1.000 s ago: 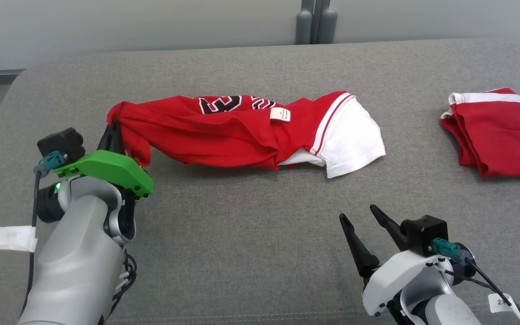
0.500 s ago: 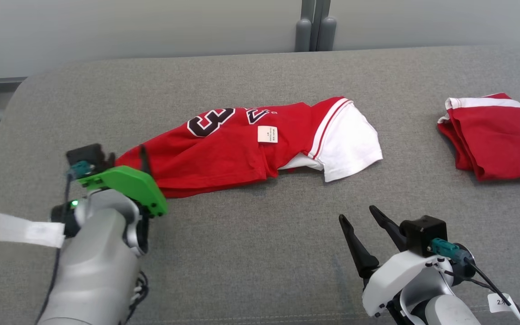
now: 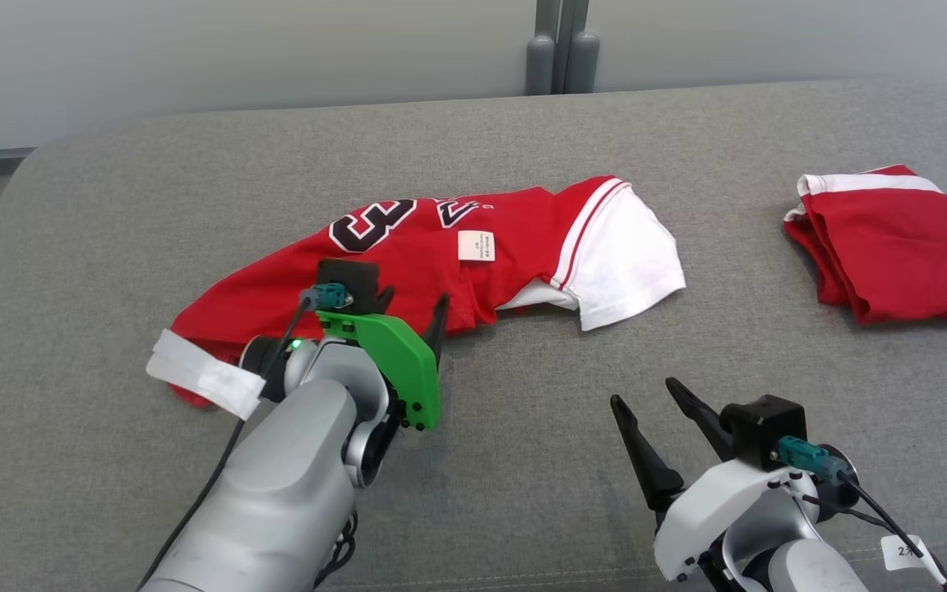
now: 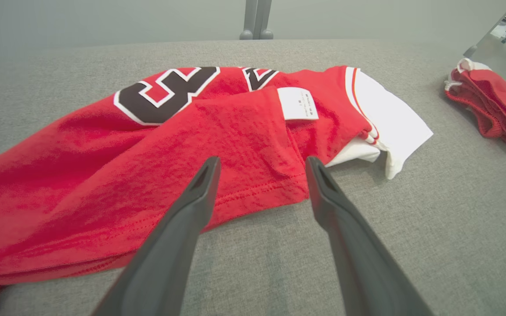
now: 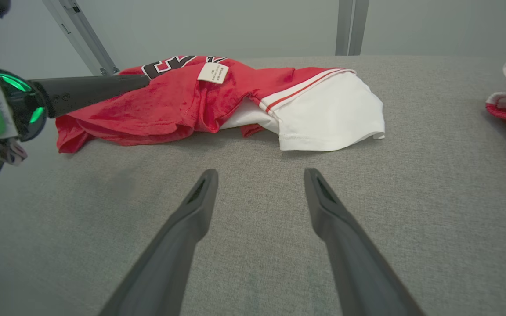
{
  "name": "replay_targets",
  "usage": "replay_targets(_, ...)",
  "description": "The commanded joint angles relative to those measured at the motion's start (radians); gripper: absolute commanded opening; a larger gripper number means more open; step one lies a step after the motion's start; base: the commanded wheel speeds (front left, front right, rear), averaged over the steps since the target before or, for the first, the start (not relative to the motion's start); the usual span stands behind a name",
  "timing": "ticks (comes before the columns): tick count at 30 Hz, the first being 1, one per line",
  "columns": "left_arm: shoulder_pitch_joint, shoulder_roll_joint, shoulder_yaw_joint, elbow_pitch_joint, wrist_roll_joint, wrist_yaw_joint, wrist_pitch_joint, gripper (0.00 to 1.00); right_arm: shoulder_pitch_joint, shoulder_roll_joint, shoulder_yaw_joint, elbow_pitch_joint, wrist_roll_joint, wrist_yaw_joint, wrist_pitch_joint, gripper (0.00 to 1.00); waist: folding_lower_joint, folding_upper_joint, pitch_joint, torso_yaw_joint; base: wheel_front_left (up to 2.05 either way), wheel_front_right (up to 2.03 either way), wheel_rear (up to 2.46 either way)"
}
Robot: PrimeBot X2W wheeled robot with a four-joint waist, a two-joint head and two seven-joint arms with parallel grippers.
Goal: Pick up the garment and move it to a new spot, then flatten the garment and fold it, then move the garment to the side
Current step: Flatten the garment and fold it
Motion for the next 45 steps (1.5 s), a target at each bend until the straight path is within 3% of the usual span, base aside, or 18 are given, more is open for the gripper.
replay_targets(1,0.01,0.002,-0.014,-0.012,-0.014,0.013,0.007,1.0,-0.004,-0.003,0.003,0.001,-0.001,-0.001,0.001,1.0,0.0,0.0,0.002,-0.008,0.0,0.0,0.0)
replay_targets(12,-0.016,0.003,-0.132,-0.01,-0.068,0.128,0.026,1.0,-0.015,-0.003,0.008,-0.008,-0.011,-0.001,0.01,1.0,0.0,0.0,0.022,-0.069,0.0,0.0,0.0)
replay_targets(26,-0.064,0.003,-0.189,0.071,-0.12,0.159,0.021,1.0,-0.023,-0.003,0.005,-0.023,-0.019,-0.001,0.012,1.0,0.0,0.0,0.057,-0.108,0.0,0.0,0.0)
replay_targets(27,-0.066,0.003,-0.192,0.076,-0.123,0.159,0.021,0.91,-0.024,-0.003,0.005,-0.022,-0.018,-0.001,0.011,1.0,0.0,0.0,0.058,-0.108,0.0,0.0,0.0)
replay_targets(28,-0.066,0.003,-0.195,0.079,-0.129,0.157,0.022,0.52,-0.024,-0.003,0.003,-0.022,-0.017,-0.001,0.011,1.0,0.0,0.0,0.059,-0.108,0.0,0.0,0.0)
replay_targets(30,-0.072,0.003,-0.202,0.085,-0.136,0.152,0.021,0.25,-0.022,-0.003,0.001,-0.021,-0.016,-0.001,0.009,1.0,0.0,0.0,0.059,-0.107,0.0,0.0,0.0)
replay_targets(31,-0.072,0.003,-0.202,0.085,-0.136,0.152,0.021,0.25,-0.022,-0.003,0.001,-0.021,-0.016,-0.001,0.009,1.0,0.0,0.0,0.059,-0.107,0.0,0.0,0.0)
replay_targets(32,-0.076,0.003,-0.204,0.088,-0.139,0.15,0.019,0.04,-0.022,-0.003,0.001,-0.019,-0.015,-0.001,0.008,1.0,0.0,0.0,0.059,-0.107,0.0,0.0,0.0)
replay_targets(33,-0.078,0.003,-0.206,0.09,-0.145,0.149,0.017,0.0,-0.023,-0.003,0.0,-0.019,-0.015,-0.001,0.007,1.0,0.0,0.0,0.059,-0.106,0.0,0.0,0.0)
replay_targets(39,-0.087,0.003,-0.218,0.106,-0.163,0.14,0.01,0.0,-0.028,-0.003,-0.004,-0.018,-0.011,-0.001,0.003,1.0,0.0,0.0,0.06,-0.101,0.0,0.0,0.0)
replay_targets(45,-0.092,0.005,-0.167,0.132,-0.215,0.153,-0.052,0.0,-0.019,-0.003,-0.02,-0.015,-0.007,-0.001,-0.005,1.0,0.0,0.0,0.056,-0.068,0.0,0.0,0.0)
